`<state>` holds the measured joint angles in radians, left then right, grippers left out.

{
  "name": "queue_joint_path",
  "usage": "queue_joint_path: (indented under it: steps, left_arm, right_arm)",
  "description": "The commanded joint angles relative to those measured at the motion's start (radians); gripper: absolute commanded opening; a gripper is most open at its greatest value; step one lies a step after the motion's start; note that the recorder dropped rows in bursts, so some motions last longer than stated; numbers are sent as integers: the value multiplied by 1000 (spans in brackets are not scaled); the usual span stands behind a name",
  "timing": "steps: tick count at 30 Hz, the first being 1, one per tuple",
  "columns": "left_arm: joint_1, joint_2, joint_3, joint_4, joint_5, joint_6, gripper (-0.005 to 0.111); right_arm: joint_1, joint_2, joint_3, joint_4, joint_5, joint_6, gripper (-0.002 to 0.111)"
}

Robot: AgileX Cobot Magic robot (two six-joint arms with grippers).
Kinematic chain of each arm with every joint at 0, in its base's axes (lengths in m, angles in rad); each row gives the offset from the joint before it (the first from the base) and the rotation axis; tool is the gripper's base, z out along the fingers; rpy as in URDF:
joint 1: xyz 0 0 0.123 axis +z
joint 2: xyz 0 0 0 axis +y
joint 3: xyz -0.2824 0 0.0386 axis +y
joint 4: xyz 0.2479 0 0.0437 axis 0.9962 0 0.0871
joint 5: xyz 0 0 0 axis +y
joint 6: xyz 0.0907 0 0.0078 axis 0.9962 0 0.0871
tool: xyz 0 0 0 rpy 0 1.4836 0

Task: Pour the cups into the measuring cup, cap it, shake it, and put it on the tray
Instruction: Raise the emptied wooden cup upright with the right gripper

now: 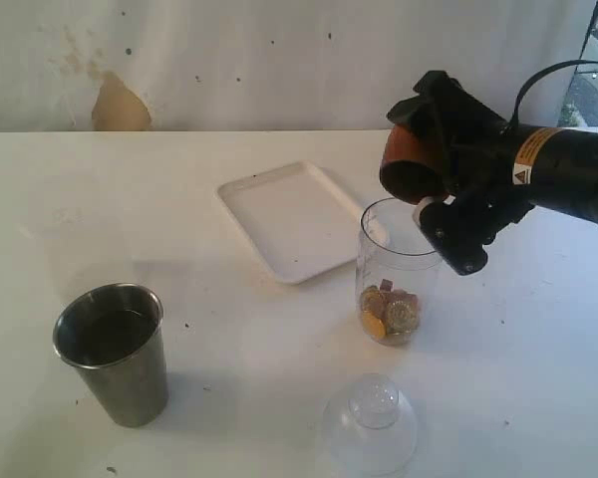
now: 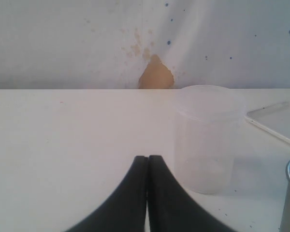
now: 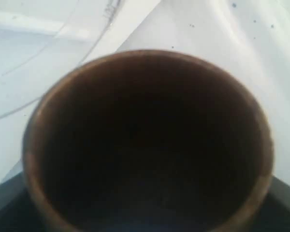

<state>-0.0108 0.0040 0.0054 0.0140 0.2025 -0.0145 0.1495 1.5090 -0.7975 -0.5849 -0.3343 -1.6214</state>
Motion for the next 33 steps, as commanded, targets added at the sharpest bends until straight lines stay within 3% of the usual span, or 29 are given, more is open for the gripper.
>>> queue_joint_path:
  steps: [1,8,13,19,25,29,33]
  left_arm:
    - [-2,-4,-5,-5,-15,-4,0]
    - [-2,-4,-5,-5,-15,-4,0]
    - [-2,-4,-5,-5,-15,-4,0]
    - [-2,-4,-5,-5,-15,-4,0]
    - [-2,-4,-5,-5,-15,-4,0]
    - [-2,-4,-5,-5,-15,-4,0]
    - [-2,-4,-5,-5,-15,-4,0]
  right_arm:
    - [0,-3,-10,12,-34,79,0]
    - [0,-3,-10,29,-52,101,0]
    - [-13,-3,-10,140,-170,617,0]
    - [-81,-3,-10,-170,-484,1217,0]
    - [-91,-9,-76,-382,-717,1591,0]
    - [-91,-22,-109,-443,-694,1717,0]
    - [-91,-26,-111,-255,-412,1865,0]
